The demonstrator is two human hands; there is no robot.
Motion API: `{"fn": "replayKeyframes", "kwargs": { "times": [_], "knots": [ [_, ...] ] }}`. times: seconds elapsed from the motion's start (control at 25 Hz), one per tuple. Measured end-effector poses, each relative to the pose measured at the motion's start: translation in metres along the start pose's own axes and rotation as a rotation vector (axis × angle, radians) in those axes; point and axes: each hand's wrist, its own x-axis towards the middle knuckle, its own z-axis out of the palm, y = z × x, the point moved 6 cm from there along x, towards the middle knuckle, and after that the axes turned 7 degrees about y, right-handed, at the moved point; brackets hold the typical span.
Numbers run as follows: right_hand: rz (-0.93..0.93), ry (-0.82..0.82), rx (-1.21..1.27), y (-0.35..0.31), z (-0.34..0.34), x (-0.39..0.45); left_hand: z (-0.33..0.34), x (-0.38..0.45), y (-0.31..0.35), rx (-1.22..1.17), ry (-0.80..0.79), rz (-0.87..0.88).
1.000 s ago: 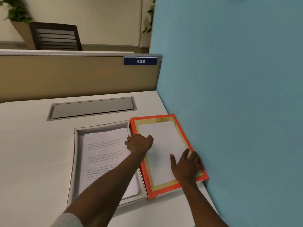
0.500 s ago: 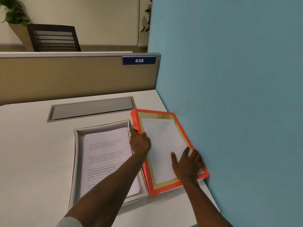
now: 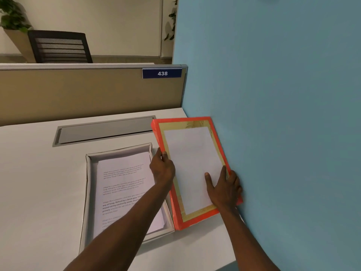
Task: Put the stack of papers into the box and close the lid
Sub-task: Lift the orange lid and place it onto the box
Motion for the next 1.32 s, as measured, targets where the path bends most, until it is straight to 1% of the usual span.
{"fn": "replayKeyframes", "kwargs": {
  "times": [0.12, 0.2, 0.28, 0.36, 0.48, 0.56, 0.64, 0.76, 0.88, 0.96, 1.08, 1.32],
  "knots": [
    [-0.012, 0.106, 0.117, -0.012, -0.026, 0.01, -0.037, 0.005, 0.017, -0.101, 0.057, 0.055],
    [-0.032, 0.07, 0.195, -0.024, -0.039, 0.021, -0.058, 0.017, 0.026, -0.166, 0.073, 0.016],
    [-0.093, -0.004, 0.28, -0.042, -0.05, 0.032, -0.079, 0.031, 0.033, -0.228, 0.043, -0.037],
    [-0.165, -0.029, 0.344, -0.061, -0.06, 0.033, -0.102, 0.047, 0.038, -0.233, 0.041, -0.04],
    [-0.239, -0.01, 0.409, -0.09, -0.064, 0.011, -0.141, 0.066, 0.037, -0.131, 0.036, 0.026],
    [-0.252, -0.02, 0.444, -0.105, -0.055, -0.013, -0.161, 0.074, 0.028, -0.003, -0.045, 0.067],
    [-0.247, -0.115, 0.467, -0.114, -0.039, -0.038, -0.177, 0.079, 0.01, 0.099, -0.132, 0.091],
    [-0.237, -0.247, 0.452, -0.115, -0.012, -0.075, -0.197, 0.078, -0.021, 0.161, -0.184, 0.087],
    [-0.256, -0.365, 0.412, -0.12, 0.007, -0.108, -0.218, 0.072, -0.053, 0.279, -0.158, 0.095],
    [-0.265, -0.422, 0.371, -0.125, 0.016, -0.124, -0.228, 0.072, -0.073, 0.371, -0.14, 0.042],
    [-0.264, -0.474, 0.326, -0.13, 0.022, -0.138, -0.234, 0.073, -0.084, 0.387, -0.128, 0.0],
    [-0.255, -0.501, 0.301, -0.138, 0.026, -0.147, -0.239, 0.078, -0.085, 0.343, -0.119, 0.028]
  ]
}}
